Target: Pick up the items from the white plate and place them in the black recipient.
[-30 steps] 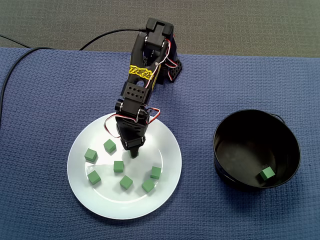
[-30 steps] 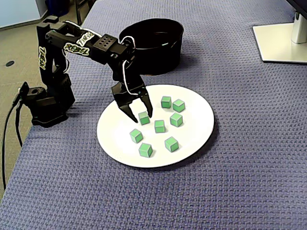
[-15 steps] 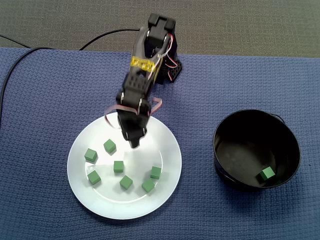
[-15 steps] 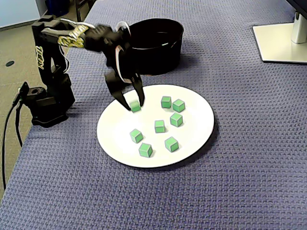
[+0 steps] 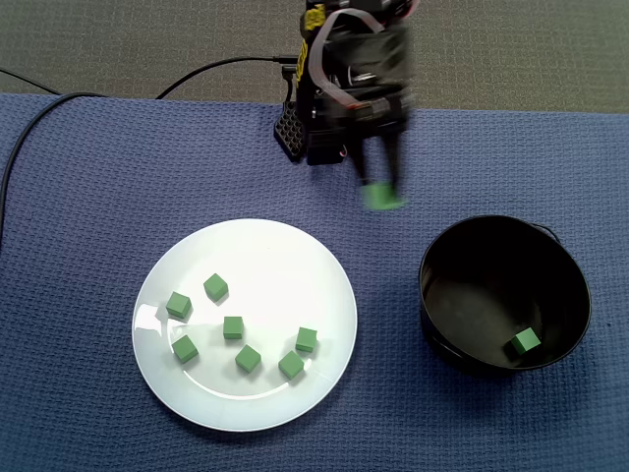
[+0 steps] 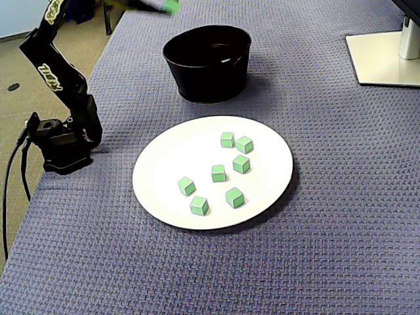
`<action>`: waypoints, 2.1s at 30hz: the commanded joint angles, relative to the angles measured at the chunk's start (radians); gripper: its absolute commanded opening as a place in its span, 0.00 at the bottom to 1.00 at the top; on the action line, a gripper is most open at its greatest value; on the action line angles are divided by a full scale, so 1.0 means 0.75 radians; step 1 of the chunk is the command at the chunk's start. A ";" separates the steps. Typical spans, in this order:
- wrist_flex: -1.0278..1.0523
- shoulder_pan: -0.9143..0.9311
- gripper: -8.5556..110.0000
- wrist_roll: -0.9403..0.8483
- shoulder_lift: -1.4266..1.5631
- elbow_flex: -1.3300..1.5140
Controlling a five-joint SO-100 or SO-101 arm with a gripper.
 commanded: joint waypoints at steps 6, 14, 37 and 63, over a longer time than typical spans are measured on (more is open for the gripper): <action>-0.245 -0.425 0.07 -0.090 -0.571 -0.047; -0.542 -0.458 0.30 -0.149 -0.685 0.430; 0.309 1.166 0.42 -0.953 -0.295 0.534; -0.720 1.246 0.41 -1.119 -0.693 1.002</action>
